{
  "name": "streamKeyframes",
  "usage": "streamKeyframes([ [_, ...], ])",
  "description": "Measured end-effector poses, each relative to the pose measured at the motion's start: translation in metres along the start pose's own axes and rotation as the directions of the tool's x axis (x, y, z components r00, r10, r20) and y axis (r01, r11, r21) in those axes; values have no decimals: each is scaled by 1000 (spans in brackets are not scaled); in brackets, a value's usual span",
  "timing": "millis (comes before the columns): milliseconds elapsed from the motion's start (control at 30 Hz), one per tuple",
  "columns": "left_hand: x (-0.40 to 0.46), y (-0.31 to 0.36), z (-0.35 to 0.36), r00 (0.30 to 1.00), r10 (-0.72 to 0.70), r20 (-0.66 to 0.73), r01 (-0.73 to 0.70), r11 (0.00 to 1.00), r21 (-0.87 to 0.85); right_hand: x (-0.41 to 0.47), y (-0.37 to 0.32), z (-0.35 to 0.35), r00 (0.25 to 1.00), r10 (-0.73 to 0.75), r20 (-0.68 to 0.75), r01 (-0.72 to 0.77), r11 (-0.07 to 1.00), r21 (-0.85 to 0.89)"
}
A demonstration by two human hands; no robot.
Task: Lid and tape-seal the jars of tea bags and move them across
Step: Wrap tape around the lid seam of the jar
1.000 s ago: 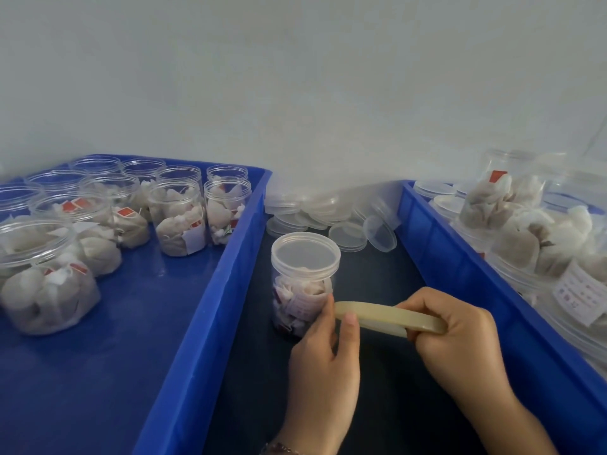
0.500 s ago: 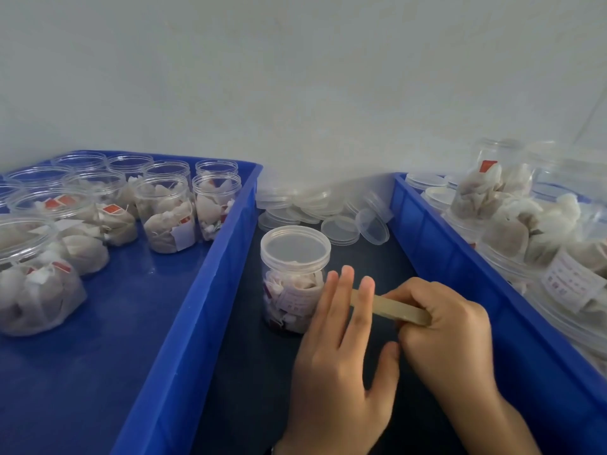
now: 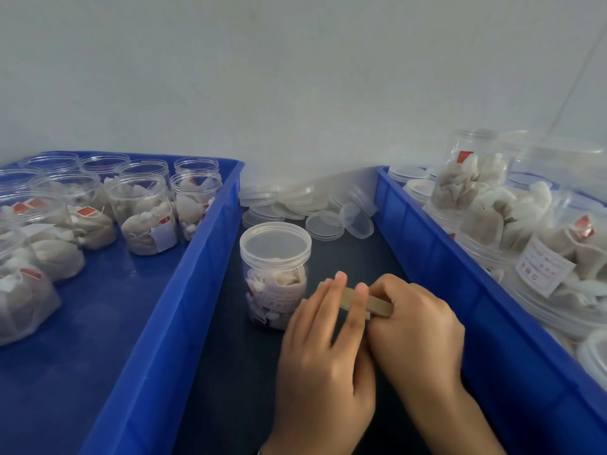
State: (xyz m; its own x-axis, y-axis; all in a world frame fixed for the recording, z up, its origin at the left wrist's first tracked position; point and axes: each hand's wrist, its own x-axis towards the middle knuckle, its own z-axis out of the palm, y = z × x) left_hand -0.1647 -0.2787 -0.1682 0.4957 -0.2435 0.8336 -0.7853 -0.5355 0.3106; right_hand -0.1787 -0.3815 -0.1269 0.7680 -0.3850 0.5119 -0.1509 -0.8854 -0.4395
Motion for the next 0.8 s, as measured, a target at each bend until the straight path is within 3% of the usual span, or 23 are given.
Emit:
streamKeyframes([
  [133,-2,-2,2,999,12,50,-9,999,-45,2,0,-1,993,18,115,-14,999,-39],
  [233,-1,-9,3,993,-81,87,85,996,-40,9,4,-9,938,9,347,-90,972,217],
  [300,-1,-11,1,983,-176,60,182,975,-127,12,5,-17,874,-104,474,-96,921,379],
  [433,4,-8,-6,903,-423,-67,380,864,-331,7,0,-19,884,-236,403,-44,817,575],
  [500,8,-8,-8,852,-513,-98,445,812,-378,5,-3,-14,890,-254,378,-4,825,565],
  [600,10,-10,-10,857,-494,-150,435,847,-304,4,-1,-6,878,-251,407,48,893,447],
  [700,6,-13,-10,856,-501,-130,472,859,-197,2,0,2,887,-232,399,122,952,281],
  [800,6,-14,-9,807,-585,-78,558,800,-219,0,-4,7,904,-240,354,170,961,217],
])
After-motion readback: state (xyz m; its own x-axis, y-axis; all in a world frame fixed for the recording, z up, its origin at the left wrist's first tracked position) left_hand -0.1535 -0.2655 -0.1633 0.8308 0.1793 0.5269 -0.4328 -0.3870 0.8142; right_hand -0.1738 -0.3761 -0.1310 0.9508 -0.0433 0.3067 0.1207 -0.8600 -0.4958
